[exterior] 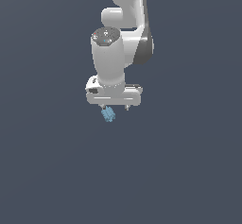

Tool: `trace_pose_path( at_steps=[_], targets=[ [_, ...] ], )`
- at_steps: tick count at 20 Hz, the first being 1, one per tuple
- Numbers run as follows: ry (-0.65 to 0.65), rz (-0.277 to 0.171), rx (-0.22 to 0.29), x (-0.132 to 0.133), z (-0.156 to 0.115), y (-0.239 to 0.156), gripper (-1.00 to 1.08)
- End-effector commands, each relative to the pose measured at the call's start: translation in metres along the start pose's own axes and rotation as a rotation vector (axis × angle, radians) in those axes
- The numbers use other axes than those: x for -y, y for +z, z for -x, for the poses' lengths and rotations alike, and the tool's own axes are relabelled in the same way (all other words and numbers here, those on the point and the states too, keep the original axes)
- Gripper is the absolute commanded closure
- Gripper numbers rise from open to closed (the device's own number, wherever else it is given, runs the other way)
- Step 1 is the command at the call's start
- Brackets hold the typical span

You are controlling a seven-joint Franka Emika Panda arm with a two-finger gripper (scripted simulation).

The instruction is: Pick up the object and move it to a goal position.

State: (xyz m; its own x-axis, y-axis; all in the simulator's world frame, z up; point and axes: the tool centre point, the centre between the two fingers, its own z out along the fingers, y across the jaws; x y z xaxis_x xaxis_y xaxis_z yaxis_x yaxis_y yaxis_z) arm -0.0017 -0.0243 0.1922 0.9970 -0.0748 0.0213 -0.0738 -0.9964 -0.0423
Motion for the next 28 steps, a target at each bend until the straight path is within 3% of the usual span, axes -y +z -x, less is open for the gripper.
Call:
trace_pose_path(
  at_steps=[1, 14, 28],
  targets=[
    [0.000, -0.001, 0.001, 0.001, 0.000, 0.000, -0.92],
    [-0.089, 0.009, 0.004, -0.010, 0.010, 0.018, -0.92],
    [-0.388, 0.031, 0.022, -0.042, 0.047, 0.073, -0.92]
  ],
)
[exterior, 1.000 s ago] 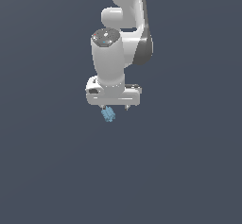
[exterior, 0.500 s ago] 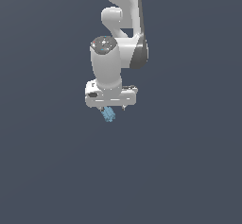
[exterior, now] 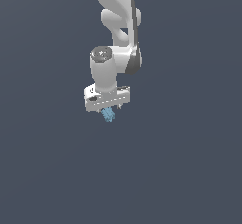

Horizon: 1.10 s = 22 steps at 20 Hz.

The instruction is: Pick up the object and move it to a goal position.

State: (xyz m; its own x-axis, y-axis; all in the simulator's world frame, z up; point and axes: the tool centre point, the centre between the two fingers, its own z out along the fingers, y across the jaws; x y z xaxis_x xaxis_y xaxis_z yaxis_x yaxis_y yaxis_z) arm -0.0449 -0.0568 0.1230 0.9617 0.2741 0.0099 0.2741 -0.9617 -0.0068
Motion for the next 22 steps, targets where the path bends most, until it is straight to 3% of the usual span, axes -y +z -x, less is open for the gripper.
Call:
trace_pose_path(
  at_steps=[1, 11, 22],
  targets=[
    [-0.055, 0.003, 0.003, -0.002, 0.008, 0.009, -0.92],
    [-0.185, 0.006, 0.010, -0.005, 0.029, 0.031, -0.92],
    [-0.197, 0.006, 0.011, -0.005, 0.032, 0.041, -0.92]
  ],
)
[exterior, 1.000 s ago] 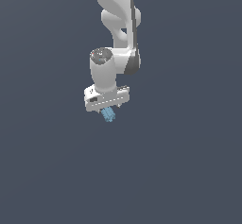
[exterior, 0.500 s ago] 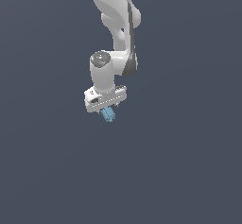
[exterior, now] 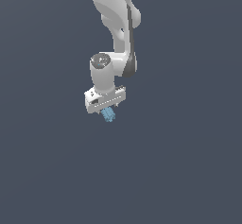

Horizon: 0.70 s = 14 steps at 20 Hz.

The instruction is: Pick up the object and move it to a goal position.

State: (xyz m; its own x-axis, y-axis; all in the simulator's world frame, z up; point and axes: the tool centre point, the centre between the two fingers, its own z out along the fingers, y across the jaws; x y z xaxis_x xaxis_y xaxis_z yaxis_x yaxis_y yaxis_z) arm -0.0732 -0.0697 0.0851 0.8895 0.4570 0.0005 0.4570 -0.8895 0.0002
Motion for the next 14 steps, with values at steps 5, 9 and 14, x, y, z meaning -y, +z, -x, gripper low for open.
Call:
trace_pose_path(
  at_steps=[5, 9, 14],
  targets=[
    [-0.003, 0.000, 0.001, 0.001, 0.001, 0.027, -0.92],
    [-0.004, 0.000, 0.001, 0.001, 0.001, 0.042, -0.92],
    [-0.004, 0.000, 0.001, 0.000, 0.001, 0.046, 1.08]
  ],
)
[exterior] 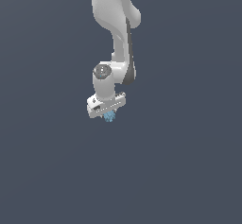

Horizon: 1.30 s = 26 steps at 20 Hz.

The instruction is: Pick up the object and move it to a goal position.

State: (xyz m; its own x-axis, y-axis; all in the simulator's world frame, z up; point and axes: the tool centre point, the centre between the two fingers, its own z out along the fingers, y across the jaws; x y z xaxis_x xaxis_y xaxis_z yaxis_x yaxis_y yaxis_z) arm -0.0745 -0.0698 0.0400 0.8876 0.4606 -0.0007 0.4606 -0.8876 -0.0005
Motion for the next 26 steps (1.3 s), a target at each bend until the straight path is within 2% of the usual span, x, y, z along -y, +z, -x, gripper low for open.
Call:
trace_pose_path(
  at_steps=[1, 15, 26],
  targets=[
    [0.000, 0.000, -0.001, 0.000, 0.000, 0.001, 1.08],
    [0.001, 0.001, -0.001, 0.000, -0.003, -0.007, 1.08],
    [0.001, 0.001, -0.001, 0.005, -0.027, -0.068, 1.08]
  ],
)
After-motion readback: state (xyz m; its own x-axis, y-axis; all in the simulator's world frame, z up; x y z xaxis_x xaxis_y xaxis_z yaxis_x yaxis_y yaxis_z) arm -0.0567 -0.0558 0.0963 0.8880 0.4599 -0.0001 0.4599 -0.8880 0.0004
